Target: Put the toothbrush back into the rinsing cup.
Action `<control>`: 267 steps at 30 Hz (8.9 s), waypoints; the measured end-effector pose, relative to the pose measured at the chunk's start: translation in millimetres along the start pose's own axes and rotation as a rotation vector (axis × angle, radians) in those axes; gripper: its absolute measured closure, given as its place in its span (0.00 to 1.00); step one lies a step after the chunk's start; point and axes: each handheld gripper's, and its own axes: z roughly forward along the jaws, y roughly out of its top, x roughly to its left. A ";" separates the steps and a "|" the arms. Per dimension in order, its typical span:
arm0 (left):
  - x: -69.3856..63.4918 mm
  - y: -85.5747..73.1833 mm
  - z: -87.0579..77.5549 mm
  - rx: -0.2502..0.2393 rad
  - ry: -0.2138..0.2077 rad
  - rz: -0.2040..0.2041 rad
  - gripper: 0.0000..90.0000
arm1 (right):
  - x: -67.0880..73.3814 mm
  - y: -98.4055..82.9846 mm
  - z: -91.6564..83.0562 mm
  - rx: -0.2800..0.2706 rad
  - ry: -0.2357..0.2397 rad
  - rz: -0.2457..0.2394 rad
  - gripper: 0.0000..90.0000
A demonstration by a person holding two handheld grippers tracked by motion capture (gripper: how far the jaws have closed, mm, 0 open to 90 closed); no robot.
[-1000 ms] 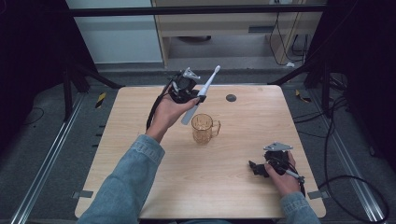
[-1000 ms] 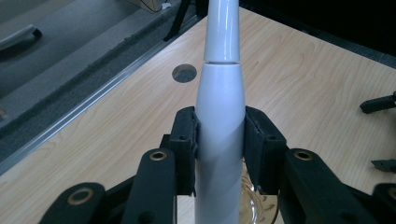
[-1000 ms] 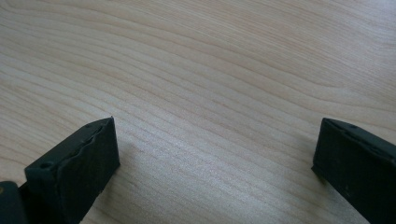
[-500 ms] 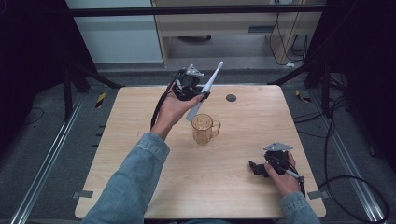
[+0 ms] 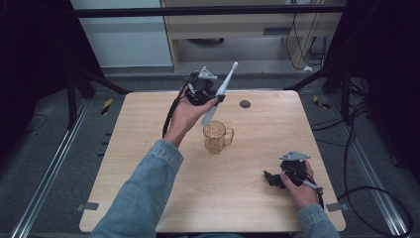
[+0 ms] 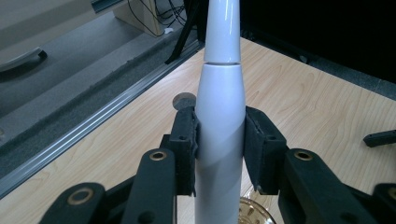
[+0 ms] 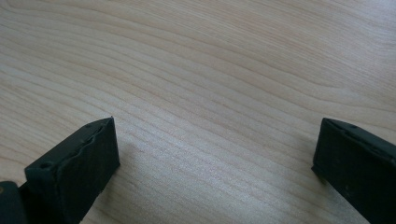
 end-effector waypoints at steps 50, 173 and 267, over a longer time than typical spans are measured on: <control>-13.9 -21.2 24.7 -0.001 -0.040 0.009 0.74 | 0.0 0.0 0.1 -0.002 0.002 0.001 0.00; -16.1 -79.8 47.3 0.130 -0.068 -0.005 0.74 | 0.3 0.0 0.1 0.000 0.002 0.005 0.00; -31.4 -72.1 5.9 0.020 0.001 0.041 0.17 | 0.8 1.0 1.1 0.000 0.002 0.010 0.00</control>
